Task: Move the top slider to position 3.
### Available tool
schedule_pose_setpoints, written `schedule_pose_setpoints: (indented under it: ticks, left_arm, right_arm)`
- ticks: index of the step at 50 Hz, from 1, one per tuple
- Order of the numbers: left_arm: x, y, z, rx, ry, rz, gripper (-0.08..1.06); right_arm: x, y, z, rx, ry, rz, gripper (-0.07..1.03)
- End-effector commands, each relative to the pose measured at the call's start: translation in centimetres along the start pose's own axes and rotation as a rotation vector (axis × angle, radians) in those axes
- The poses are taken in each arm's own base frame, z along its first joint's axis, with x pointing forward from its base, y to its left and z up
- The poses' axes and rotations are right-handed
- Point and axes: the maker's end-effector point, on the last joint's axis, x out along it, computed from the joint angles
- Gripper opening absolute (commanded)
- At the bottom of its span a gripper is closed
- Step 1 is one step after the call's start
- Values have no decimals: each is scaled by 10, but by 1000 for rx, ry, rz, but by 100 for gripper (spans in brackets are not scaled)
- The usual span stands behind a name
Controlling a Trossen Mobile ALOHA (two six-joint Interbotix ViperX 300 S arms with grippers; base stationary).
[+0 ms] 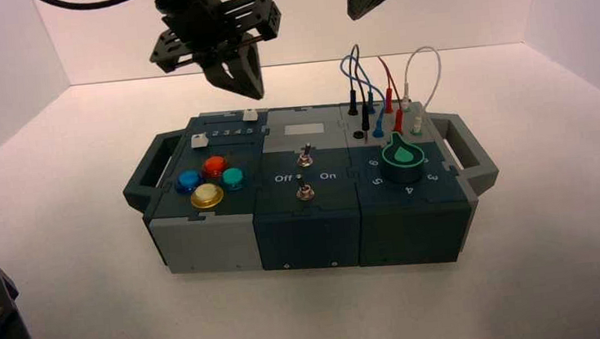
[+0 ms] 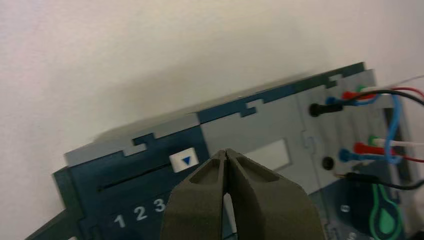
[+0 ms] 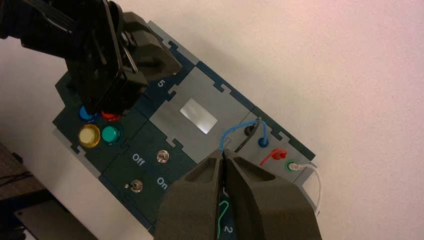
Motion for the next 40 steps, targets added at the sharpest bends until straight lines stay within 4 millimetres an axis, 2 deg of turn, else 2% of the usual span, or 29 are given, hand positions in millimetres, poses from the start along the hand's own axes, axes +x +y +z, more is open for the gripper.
schedule_pose_setpoints:
  ticks: [1,9,23,40]
  left_arm:
    - [-12,0,19,31,-48,39,-3]
    - [-16,2,19,28,-14,106,-3]
    - [-17,-11,22,-18,0,74,-3]
    - [-11,-11,16,-45,40,78,-3]
  right_arm:
    - [-5,3,7,-5,-28,6,-2]
    - [-5,3,7,-4,-28,6,-2]
    - [-7,3,9,-1,-36,5,-2]
    - [-7,3,6,-3,-32,5,-2]
